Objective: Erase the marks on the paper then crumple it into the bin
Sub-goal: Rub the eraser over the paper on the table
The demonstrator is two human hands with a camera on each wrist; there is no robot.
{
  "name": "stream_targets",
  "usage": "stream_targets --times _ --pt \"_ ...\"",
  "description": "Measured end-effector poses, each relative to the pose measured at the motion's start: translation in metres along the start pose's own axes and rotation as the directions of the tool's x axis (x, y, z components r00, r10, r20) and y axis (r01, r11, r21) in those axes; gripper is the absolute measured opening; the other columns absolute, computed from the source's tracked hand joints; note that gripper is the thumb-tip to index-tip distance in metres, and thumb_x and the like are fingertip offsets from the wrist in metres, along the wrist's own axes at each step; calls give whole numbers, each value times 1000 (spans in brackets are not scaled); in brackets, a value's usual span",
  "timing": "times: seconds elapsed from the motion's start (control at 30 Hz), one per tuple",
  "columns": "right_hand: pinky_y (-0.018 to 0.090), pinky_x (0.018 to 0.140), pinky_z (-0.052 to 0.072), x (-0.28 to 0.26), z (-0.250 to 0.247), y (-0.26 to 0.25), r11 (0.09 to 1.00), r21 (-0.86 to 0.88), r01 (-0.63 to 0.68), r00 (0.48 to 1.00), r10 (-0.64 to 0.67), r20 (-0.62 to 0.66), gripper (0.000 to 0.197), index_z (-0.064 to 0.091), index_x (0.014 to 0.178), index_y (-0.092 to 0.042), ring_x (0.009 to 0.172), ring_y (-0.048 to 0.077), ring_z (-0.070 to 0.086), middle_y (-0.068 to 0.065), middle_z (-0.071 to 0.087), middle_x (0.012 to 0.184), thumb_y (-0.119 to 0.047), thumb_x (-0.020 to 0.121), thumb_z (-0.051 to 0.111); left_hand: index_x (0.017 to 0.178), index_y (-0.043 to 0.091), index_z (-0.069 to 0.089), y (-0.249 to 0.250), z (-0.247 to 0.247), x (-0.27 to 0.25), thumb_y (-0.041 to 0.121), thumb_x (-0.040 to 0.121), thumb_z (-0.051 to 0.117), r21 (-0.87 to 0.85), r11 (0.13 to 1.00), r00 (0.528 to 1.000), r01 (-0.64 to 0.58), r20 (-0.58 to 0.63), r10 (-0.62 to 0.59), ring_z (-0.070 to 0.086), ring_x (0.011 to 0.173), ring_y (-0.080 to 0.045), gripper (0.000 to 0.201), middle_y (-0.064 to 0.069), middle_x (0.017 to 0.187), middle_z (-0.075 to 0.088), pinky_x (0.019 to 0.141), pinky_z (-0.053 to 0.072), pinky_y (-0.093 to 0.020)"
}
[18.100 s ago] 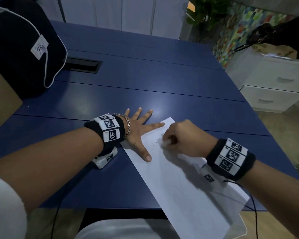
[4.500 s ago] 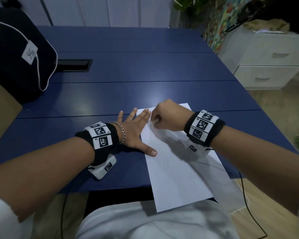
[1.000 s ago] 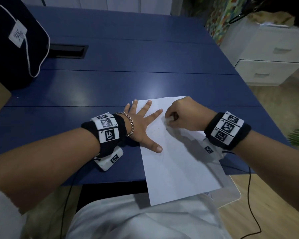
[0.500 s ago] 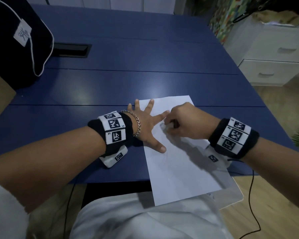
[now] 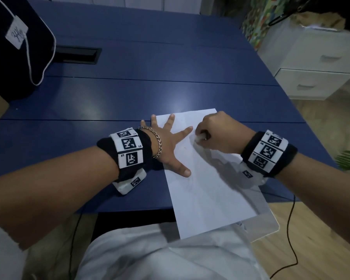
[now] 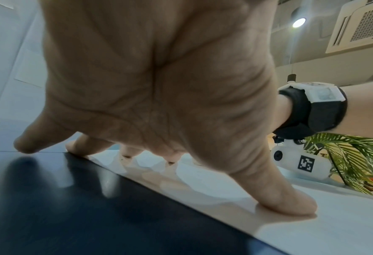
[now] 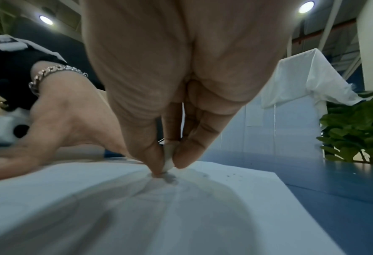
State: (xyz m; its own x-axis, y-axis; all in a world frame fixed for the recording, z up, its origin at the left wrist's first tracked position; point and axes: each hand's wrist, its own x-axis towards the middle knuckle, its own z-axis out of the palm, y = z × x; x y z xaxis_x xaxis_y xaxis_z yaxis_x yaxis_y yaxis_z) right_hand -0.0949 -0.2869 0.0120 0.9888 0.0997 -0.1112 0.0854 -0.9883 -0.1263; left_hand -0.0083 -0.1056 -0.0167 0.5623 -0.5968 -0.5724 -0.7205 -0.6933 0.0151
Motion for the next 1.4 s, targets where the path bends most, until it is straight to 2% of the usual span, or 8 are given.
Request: stream_targets --times 0.17,0.33,0.47,0.67,0.8,0.97,1.1,1.4 --pt "41 63 51 -8 6 -14 987 30 159 980 -162 116 15 60 66 -14 67 24 55 0 58 67 -17 81 60 149 65 -33 -2 1 -1 109 44 58 -13 1000 1000 -2 10 2 -30 148 -64 145 -2 167 -43 119 -2 -82" --pt "29 70 45 7 0 7 1000 19 21 1000 -21 -21 14 74 82 -18 69 20 59 -2 67 73 -19 86 60 148 65 -33 0 0 -2 108 46 61 -14 1000 1000 2 16 -2 -32 148 -62 145 -1 166 -45 118 -3 -82" --pt "24 70 54 -4 0 4 987 139 75 987 -94 134 13 80 95 -29 77 6 64 -9 73 88 -27 84 74 147 67 -33 -2 1 0 110 42 58 -21 1000 1000 4 9 -4 -31 148 -62 145 0 166 -45 117 -3 -84" --pt "40 72 57 1 4 7 992 101 77 996 -71 -57 12 77 89 -21 75 15 61 -5 69 87 -17 86 65 146 68 -34 -1 1 0 110 40 57 -24 1000 1000 1 16 -1 -32 148 -61 146 2 166 -45 115 0 -86" --pt "27 70 54 -8 0 4 984 146 98 990 -111 83 13 78 95 -23 76 6 60 -10 70 88 -20 85 71 145 68 -35 -2 1 0 110 41 57 -24 1000 1000 6 19 -6 -33 148 -61 145 2 165 -46 115 -2 -86" --pt "35 69 56 1 3 3 988 141 67 998 -66 -13 8 76 88 -20 72 11 59 -6 70 83 -18 84 69 144 69 -35 -1 1 1 111 39 57 -24 1000 1000 5 26 -5 -33 149 -60 146 4 165 -46 115 -1 -85" --pt "15 62 47 -1 1 -5 979 172 112 987 -130 92 9 78 88 -22 71 6 62 -8 71 80 -18 80 77 147 66 -32 -2 0 -2 109 43 58 -17 1000 1000 8 30 -7 -34 149 -59 145 3 165 -47 116 -3 -85" --pt "18 63 47 3 2 -11 974 187 124 985 -143 94 10 79 88 -23 69 10 63 -9 72 78 -19 82 73 147 68 -30 -2 0 -3 109 41 59 -37 999 998 7 56 -5 -36 149 -57 144 6 163 -49 113 -4 -87"
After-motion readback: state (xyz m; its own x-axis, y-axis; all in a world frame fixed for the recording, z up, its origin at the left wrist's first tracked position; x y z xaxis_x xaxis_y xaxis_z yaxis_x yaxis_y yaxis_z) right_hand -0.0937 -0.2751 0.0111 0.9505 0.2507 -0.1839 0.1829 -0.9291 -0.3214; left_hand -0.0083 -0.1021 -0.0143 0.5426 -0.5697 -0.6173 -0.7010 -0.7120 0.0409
